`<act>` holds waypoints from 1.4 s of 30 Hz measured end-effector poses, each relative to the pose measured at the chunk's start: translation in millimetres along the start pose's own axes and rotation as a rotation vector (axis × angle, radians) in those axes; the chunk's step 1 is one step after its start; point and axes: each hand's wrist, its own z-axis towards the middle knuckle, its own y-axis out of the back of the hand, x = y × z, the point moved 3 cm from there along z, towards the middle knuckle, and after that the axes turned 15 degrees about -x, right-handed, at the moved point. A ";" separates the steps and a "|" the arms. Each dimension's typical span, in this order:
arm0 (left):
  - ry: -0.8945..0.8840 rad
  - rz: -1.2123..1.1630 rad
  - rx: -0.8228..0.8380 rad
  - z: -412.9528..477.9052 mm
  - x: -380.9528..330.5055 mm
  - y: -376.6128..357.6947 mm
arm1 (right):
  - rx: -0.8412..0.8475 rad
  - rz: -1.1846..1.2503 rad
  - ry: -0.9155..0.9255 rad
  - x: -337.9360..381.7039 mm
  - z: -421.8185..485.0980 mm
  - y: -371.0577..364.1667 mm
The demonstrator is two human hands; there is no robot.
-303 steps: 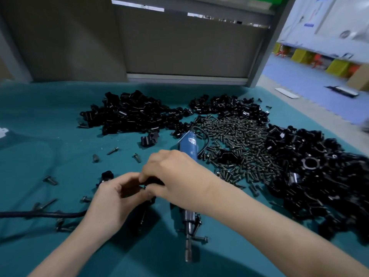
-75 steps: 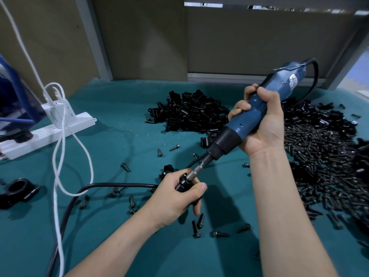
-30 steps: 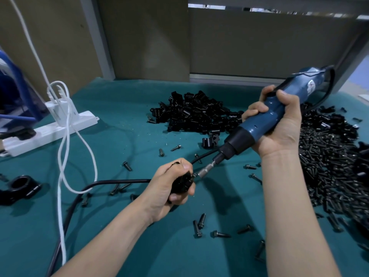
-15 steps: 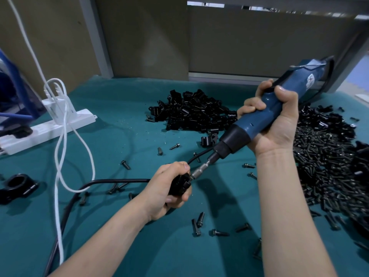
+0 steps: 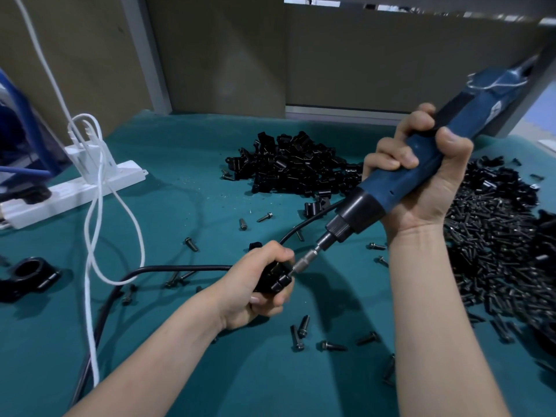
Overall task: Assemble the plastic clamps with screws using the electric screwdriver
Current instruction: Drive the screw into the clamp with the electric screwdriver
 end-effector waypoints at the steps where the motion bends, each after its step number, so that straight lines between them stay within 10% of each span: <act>1: 0.039 -0.013 0.031 -1.5 2.0 -1.5 | 0.013 0.016 -0.014 -0.7 -0.1 -0.6; 42: 0.209 -0.184 0.115 -6.0 7.0 -6.6 | -0.082 -0.018 -0.027 -9.1 4.2 11.4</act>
